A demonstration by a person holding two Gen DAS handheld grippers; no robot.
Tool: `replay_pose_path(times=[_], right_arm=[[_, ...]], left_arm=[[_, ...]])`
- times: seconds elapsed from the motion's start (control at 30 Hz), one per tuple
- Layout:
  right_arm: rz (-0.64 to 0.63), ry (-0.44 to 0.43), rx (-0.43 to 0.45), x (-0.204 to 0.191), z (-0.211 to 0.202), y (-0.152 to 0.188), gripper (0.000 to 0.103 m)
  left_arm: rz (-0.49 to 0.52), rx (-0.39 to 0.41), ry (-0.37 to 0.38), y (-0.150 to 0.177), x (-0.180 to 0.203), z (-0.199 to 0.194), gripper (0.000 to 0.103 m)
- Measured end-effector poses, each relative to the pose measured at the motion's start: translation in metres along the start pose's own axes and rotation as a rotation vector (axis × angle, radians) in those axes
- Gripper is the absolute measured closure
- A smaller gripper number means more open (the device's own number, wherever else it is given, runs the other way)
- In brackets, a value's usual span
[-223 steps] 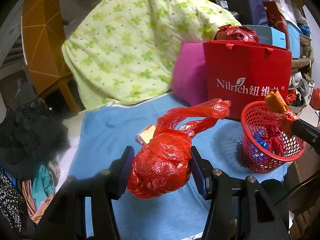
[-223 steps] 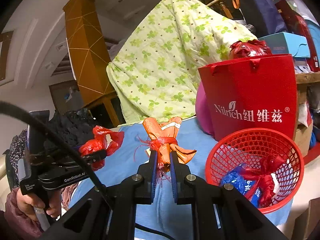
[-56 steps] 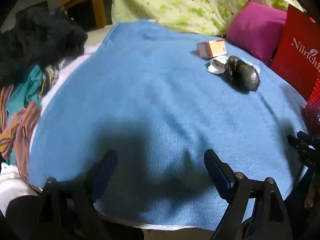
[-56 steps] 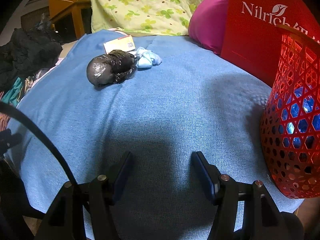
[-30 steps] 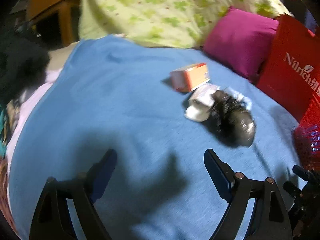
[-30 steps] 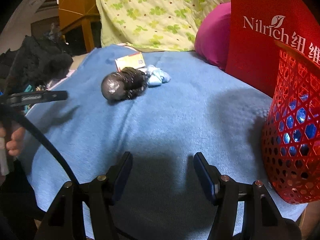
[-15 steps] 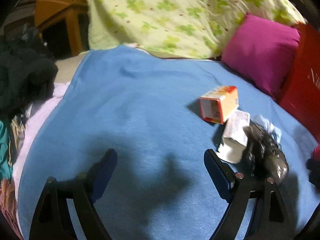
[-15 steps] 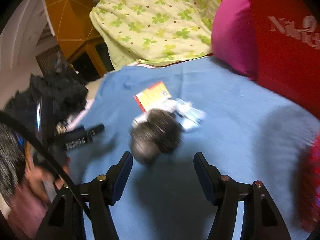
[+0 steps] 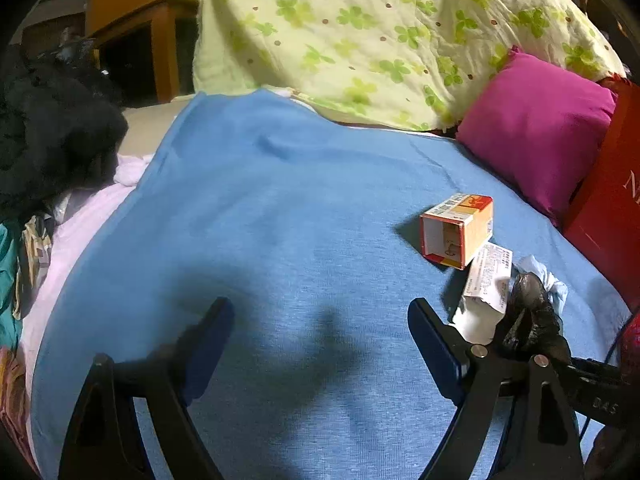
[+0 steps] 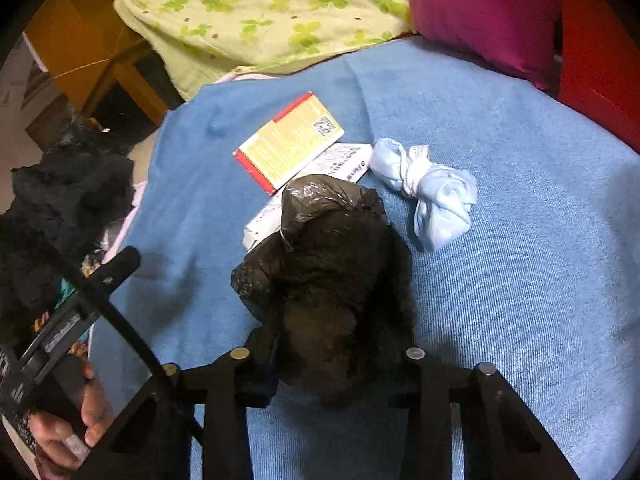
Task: Collect trash
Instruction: 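Grasp the black plastic bag with the right gripper, then grasp the white medicine box by its end with the left gripper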
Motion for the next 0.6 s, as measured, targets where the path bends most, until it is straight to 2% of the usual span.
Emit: replay_pose_path(times=[0.17, 0.27, 0.43, 0.6], right_arm=[[-0.046, -0.015, 0.054, 0.005, -0.031, 0.006, 0.067], [-0.029, -0.021, 0.067, 0.013, -0.046, 0.013, 0.067], [-0.015, -0.004, 0.071, 0.029, -0.068, 0.031, 0.067], [-0.006, -0.003, 0.069, 0.040, -0.079, 0.037, 0.067]], left_arm=[[0.061, 0.005, 0.023, 0.002, 0.020, 0.000, 0.015], [0.095, 0.002, 0.045, 0.003, 0.037, 0.003, 0.015], [0.145, -0.025, 0.141, 0.005, 0.077, 0.010, 0.015], [0.178, -0.089, 0.194, 0.012, 0.109, 0.032, 0.015]])
Point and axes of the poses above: each gripper's, at about its wrist camera, not at the fingertips, and z roughly the way its jaws point, x to its right, y to its underside, the point moved 9 cm from there along z, roughly the way its jaws point, and after that the axes turned 8 degrees about -z, right-handed, at the moved point
